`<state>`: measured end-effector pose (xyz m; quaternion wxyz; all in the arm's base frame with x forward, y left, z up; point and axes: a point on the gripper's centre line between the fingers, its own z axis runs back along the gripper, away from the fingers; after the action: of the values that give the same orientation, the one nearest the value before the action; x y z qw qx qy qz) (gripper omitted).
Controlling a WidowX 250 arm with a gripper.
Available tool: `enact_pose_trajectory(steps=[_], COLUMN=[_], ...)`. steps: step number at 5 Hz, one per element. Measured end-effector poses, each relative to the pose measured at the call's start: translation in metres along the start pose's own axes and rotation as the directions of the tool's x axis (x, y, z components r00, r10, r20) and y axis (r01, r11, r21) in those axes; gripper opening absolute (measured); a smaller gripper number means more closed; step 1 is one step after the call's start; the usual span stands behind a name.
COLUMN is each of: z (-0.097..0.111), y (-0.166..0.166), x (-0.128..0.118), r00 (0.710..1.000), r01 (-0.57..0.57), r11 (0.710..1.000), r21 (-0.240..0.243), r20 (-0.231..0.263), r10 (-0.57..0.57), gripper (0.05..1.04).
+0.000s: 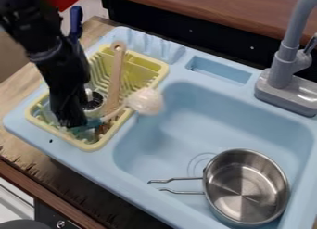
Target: Put the ladle out of the sink to the yellow basket
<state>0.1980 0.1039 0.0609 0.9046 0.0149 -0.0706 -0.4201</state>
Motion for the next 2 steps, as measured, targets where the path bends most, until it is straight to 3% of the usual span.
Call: enact_pose_trajectory(steps=[1, 2], z=[0.005, 0.0088], y=[-0.0035, -0.0045], x=[0.0005, 0.0039], r00=[1.0, 1.0], r01=[0.007, -0.008], r11=[0.999, 0.997], r21=[-0.048, -0.074], r20=[-0.01, -0.007], r10=[-0.008, 0.007], gripper=[0.984, 0.997])
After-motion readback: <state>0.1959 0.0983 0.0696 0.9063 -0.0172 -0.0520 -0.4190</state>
